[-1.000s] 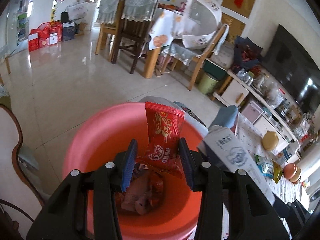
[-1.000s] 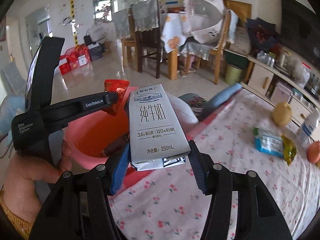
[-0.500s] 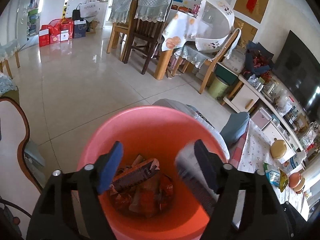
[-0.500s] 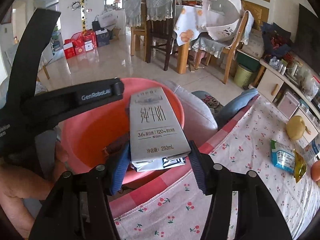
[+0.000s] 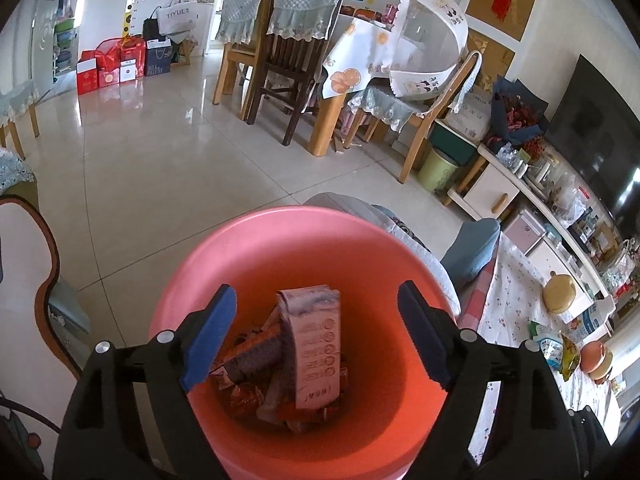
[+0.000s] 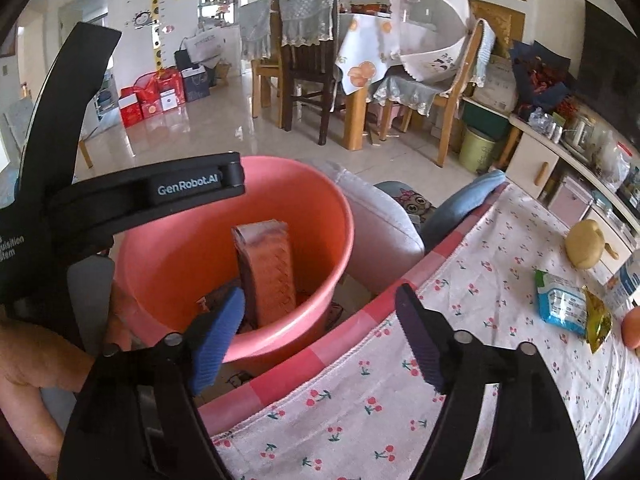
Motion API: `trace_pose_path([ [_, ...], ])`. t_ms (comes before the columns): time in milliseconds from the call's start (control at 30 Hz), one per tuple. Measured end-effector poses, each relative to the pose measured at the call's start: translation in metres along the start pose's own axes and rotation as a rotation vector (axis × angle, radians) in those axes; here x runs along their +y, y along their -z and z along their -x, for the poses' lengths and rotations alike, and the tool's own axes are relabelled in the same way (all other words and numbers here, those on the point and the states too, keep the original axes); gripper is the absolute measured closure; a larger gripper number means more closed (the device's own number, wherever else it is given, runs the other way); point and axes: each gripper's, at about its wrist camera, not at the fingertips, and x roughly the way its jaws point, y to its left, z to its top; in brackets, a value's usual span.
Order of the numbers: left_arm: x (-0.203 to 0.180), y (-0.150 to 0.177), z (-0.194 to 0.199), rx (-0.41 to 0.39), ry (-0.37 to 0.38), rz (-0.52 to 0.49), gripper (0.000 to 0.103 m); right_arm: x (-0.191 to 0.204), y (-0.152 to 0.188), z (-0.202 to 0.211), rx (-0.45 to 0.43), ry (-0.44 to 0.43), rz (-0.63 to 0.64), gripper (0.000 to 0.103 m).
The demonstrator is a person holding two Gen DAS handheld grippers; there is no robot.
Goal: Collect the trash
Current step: 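Open both grippers over the pink bucket to drop the items, then move both tools back over the table toward the blue-white pack and yellow wrapper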
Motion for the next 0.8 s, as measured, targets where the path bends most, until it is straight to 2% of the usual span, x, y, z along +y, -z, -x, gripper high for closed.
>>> trace_pose_path([
  [467,-0.022,0.005,-0.001,0.01,0.006,-0.067,0.016,-0.024,0.014,0.013,0.001,0.041,-0.072,0.015],
  [800,-0.048,0.012,-0.002,0.016,0.006,-0.146,0.016,-0.053,0.032,0.022,0.019,0.06,-0.13,0.014],
])
